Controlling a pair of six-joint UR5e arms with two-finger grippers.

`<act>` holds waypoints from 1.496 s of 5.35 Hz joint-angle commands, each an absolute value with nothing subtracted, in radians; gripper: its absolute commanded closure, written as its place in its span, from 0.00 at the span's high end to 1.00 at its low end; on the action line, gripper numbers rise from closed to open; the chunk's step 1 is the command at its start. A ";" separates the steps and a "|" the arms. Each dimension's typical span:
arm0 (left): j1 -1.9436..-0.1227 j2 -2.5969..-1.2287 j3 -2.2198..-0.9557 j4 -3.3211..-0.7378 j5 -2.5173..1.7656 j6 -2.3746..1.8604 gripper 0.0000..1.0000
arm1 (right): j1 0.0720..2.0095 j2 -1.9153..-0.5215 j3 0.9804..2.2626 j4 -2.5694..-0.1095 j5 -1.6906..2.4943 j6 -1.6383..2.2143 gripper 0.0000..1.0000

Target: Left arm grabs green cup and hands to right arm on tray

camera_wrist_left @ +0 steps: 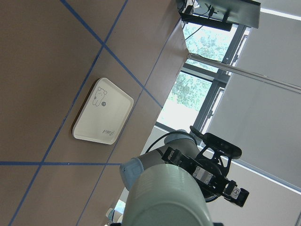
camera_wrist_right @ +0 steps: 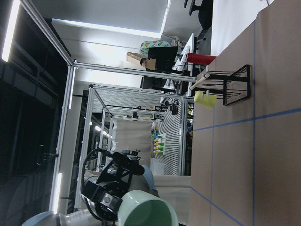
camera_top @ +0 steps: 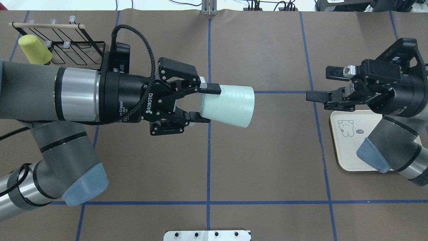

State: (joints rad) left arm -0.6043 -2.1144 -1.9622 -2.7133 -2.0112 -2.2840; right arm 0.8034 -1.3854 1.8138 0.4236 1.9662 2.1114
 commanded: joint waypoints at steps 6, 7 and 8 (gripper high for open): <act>-0.571 -2.152 -1.910 -2.715 -2.011 -2.281 0.03 | 0.653 -1.247 1.807 0.296 1.830 2.148 0.98; -0.571 -2.152 -1.905 -2.715 -2.011 -2.276 0.03 | 0.650 -1.244 1.812 0.284 1.832 2.148 0.98; -0.571 -2.158 -1.904 -2.715 -2.011 -2.278 0.03 | 0.652 -1.247 1.816 0.279 1.836 2.146 0.98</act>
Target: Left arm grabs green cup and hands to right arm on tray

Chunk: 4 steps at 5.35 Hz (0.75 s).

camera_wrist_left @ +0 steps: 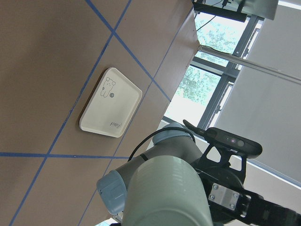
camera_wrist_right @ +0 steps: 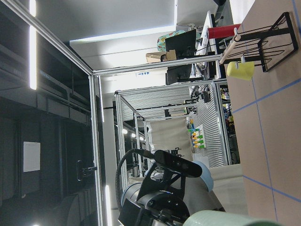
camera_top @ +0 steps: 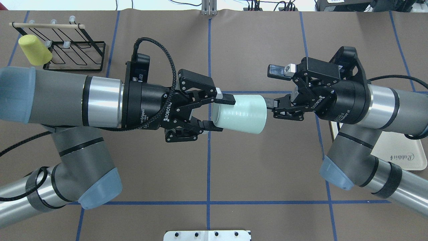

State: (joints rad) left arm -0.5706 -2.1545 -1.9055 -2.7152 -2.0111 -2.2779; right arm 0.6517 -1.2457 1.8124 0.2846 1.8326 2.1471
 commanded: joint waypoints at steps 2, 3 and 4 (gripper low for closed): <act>-0.571 -2.161 -1.904 -2.715 -2.011 -2.276 0.03 | 0.653 -1.253 1.816 0.278 1.899 2.146 0.95; -0.571 -2.161 -1.904 -2.715 -2.011 -2.276 0.02 | 0.653 -1.252 1.816 0.278 1.899 2.145 0.80; -0.571 -2.161 -1.904 -2.715 -2.011 -2.276 0.02 | 0.653 -1.250 1.818 0.278 1.899 2.146 0.64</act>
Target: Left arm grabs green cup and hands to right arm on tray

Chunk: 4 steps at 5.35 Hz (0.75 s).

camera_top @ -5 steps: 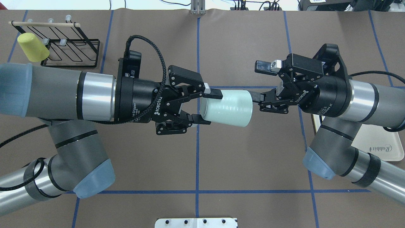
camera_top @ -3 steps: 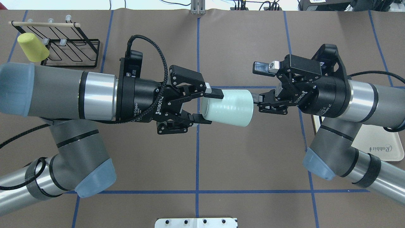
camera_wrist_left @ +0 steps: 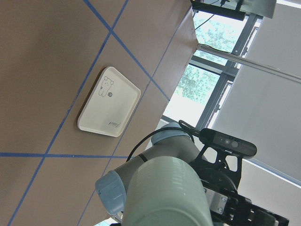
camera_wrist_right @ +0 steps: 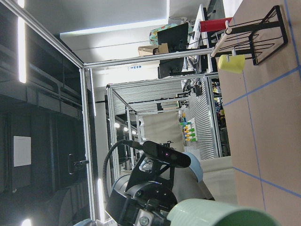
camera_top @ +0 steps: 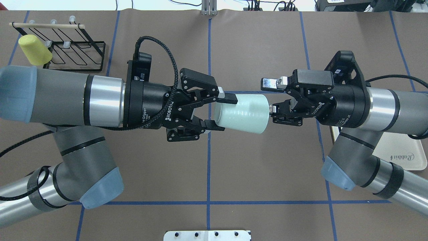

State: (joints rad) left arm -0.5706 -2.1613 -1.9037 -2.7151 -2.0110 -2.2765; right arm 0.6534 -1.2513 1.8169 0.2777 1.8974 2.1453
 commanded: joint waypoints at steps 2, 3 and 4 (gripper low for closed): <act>-0.571 -2.161 -1.901 -2.715 -2.011 -2.275 0.02 | 0.653 -1.250 1.816 0.276 1.899 2.145 0.28; -0.571 -2.170 -1.902 -2.715 -2.011 -2.275 0.50 | 0.653 -1.250 1.822 0.241 1.899 2.143 0.00; -0.578 -2.177 -1.907 -2.715 -2.011 -2.257 0.99 | 0.655 -1.256 1.822 0.232 1.901 2.140 0.00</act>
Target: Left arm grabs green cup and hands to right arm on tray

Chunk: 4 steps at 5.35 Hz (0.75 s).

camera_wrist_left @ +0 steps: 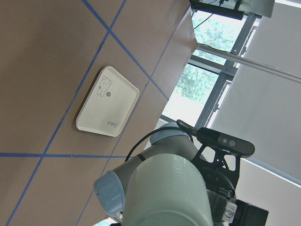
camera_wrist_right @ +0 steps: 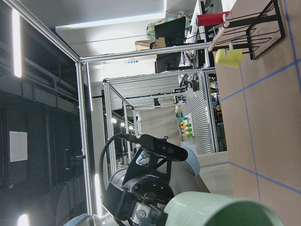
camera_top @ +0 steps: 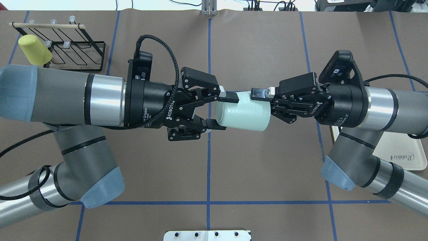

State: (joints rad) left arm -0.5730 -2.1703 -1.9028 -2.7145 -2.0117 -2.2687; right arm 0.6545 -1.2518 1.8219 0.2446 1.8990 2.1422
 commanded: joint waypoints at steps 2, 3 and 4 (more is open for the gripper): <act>-0.595 -2.169 -1.902 -2.706 -2.016 -2.152 1.00 | 0.663 -1.259 1.821 0.222 1.919 2.141 0.00; -0.612 -2.155 -1.887 -2.689 -2.020 -2.129 1.00 | 0.720 -1.262 1.821 0.150 1.968 2.141 0.00; -0.614 -2.140 -1.875 -2.631 -2.020 -2.047 1.00 | 0.827 -1.249 1.822 -0.026 2.120 2.141 0.00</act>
State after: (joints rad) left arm -0.6092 -2.1524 -1.8852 -2.6709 -2.0193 -2.1041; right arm 0.7487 -1.2569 1.8211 0.0989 2.0137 2.1414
